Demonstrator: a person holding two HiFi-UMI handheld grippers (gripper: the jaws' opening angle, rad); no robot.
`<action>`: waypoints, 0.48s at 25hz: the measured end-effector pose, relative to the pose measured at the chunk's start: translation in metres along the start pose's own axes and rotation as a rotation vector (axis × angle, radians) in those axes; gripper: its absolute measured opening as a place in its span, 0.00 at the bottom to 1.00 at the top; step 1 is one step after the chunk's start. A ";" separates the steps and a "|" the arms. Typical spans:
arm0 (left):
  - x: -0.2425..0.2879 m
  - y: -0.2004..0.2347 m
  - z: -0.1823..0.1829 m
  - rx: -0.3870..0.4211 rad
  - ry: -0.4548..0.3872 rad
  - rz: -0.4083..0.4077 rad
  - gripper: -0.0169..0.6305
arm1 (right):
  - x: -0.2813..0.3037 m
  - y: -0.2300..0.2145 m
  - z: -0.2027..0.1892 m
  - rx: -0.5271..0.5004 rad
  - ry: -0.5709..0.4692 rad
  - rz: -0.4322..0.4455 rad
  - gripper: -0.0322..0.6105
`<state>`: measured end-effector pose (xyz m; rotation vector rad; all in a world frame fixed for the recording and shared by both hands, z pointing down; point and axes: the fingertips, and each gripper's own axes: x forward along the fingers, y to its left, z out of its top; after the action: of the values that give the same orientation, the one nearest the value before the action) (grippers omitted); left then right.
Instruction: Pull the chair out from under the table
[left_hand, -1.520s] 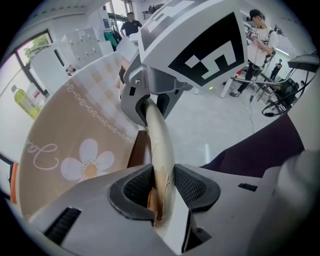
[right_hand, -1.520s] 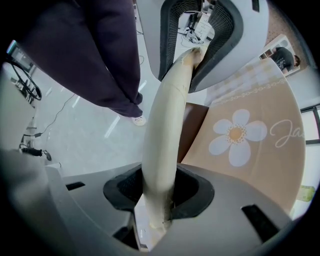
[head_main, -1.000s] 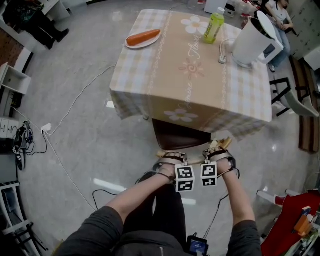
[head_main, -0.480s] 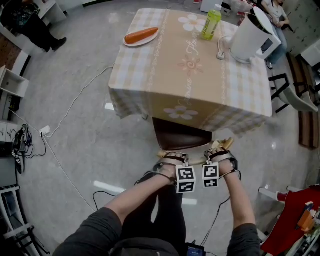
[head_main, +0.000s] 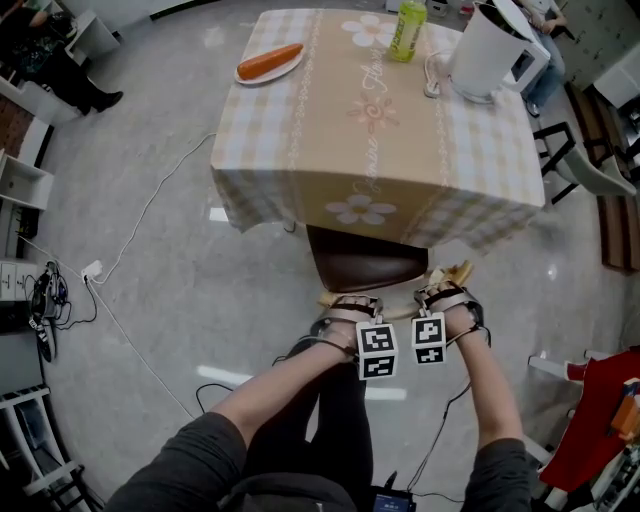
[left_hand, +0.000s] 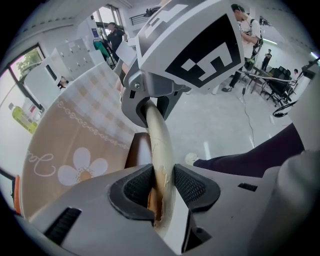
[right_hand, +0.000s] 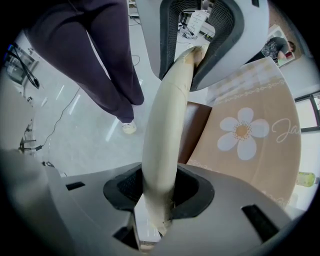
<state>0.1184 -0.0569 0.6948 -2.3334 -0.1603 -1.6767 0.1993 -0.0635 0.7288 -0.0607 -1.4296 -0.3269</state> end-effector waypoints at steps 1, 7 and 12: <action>0.000 -0.001 0.001 0.000 -0.003 -0.002 0.25 | 0.000 0.001 0.000 0.000 0.001 0.000 0.26; 0.000 -0.010 0.001 0.011 -0.007 -0.009 0.25 | 0.000 0.011 0.005 0.007 -0.003 0.009 0.26; -0.003 -0.023 0.002 0.032 -0.003 -0.013 0.25 | -0.006 0.024 0.012 0.026 -0.014 0.018 0.26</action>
<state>0.1139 -0.0341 0.6950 -2.3169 -0.2021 -1.6644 0.1933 -0.0365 0.7286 -0.0550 -1.4460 -0.2939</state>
